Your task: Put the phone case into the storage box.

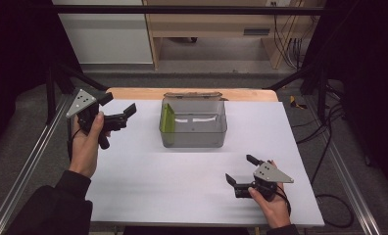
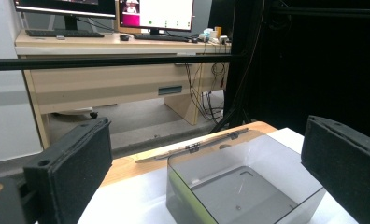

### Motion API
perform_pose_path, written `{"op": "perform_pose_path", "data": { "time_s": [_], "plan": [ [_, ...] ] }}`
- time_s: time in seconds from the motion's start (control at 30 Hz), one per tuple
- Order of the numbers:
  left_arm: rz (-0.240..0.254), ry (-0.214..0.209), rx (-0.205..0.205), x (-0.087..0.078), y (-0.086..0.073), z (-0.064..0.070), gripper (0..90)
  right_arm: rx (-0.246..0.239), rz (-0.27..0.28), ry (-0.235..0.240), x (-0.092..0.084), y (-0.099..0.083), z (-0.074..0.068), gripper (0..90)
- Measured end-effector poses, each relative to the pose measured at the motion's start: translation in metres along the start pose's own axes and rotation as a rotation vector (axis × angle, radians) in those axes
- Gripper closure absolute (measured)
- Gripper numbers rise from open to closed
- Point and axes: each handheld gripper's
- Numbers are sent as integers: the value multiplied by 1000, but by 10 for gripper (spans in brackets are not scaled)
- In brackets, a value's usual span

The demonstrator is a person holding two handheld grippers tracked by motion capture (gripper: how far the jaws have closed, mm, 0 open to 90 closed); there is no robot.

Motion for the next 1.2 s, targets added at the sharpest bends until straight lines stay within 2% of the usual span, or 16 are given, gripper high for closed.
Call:
{"op": "perform_pose_path", "data": {
  "time_s": [0.23, 0.43, 0.8, 1.2],
  "plan": [
    [6, -6, -1, -11, -3, -3, 16, -1, -4, 0, 0, 0, 0, 28],
    [18, 29, -14, -20, -14, -6, 16, 0, -6, -1, 0, -1, 0, 27],
    [28, 22, -5, -36, -24, -5, 15, -7, -14, -1, 2, -1, -2, 27],
    [28, 29, -3, -43, -49, -3, 14, -25, -14, -4, 2, -1, -3, 28]
  ]
}}
Point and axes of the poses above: each handheld gripper's, and its own axes: x roughly forward along the jaws, y roughly out of its top, z roughly to its right, and after that the axes turned 5 degrees about -x, right-handed
